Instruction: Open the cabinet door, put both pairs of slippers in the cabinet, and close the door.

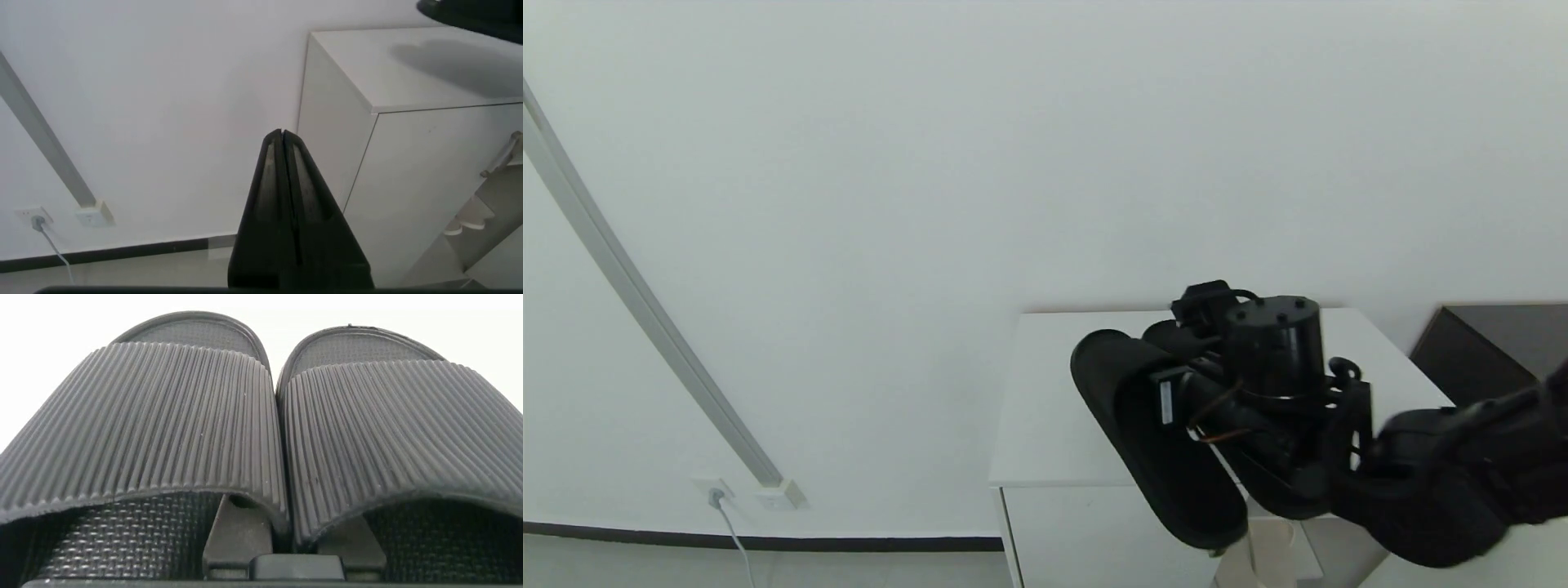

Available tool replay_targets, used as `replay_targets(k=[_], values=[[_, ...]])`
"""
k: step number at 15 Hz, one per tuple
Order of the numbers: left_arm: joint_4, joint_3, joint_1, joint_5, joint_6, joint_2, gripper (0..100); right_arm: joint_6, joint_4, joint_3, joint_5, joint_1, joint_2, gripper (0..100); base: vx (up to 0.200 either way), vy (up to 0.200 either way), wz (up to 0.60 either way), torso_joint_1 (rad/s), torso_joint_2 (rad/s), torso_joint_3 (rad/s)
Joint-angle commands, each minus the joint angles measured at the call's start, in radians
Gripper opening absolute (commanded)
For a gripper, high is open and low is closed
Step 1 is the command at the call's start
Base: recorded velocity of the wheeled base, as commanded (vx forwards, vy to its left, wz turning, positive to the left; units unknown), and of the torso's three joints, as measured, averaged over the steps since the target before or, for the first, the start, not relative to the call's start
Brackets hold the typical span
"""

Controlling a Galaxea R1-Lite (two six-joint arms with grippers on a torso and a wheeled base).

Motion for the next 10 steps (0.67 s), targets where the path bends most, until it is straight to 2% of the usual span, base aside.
replay_targets(k=[1, 4, 9, 10], values=[[-0.001, -0.001, 0.0, 0.0, -0.001, 0.0, 0, 0.001, 0.008, 0.242, 0.09, 0.05, -0.284, 0, 0.0, 0.0, 0.0, 0.0, 0.0, 0.0], [-0.001, -0.001, 0.0, 0.0, 0.001, 0.0, 0, 0.015, 0.013, 0.305, 0.097, 0.076, -0.341, 0, 0.0, 0.0, 0.0, 0.0, 0.0, 0.0], [0.001, -0.001, 0.0, 0.0, 0.001, 0.0, 0, 0.035, 0.013, 0.305, 0.097, 0.101, -0.316, 0, 0.0, 0.0, 0.0, 0.0, 0.0, 0.0], [-0.001, -0.001, 0.0, 0.0, 0.001, 0.0, 0, 0.038, 0.013, 0.305, 0.097, 0.103, -0.316, 0, -0.2, 0.0, 0.0, 0.002, 0.0, 0.007]])
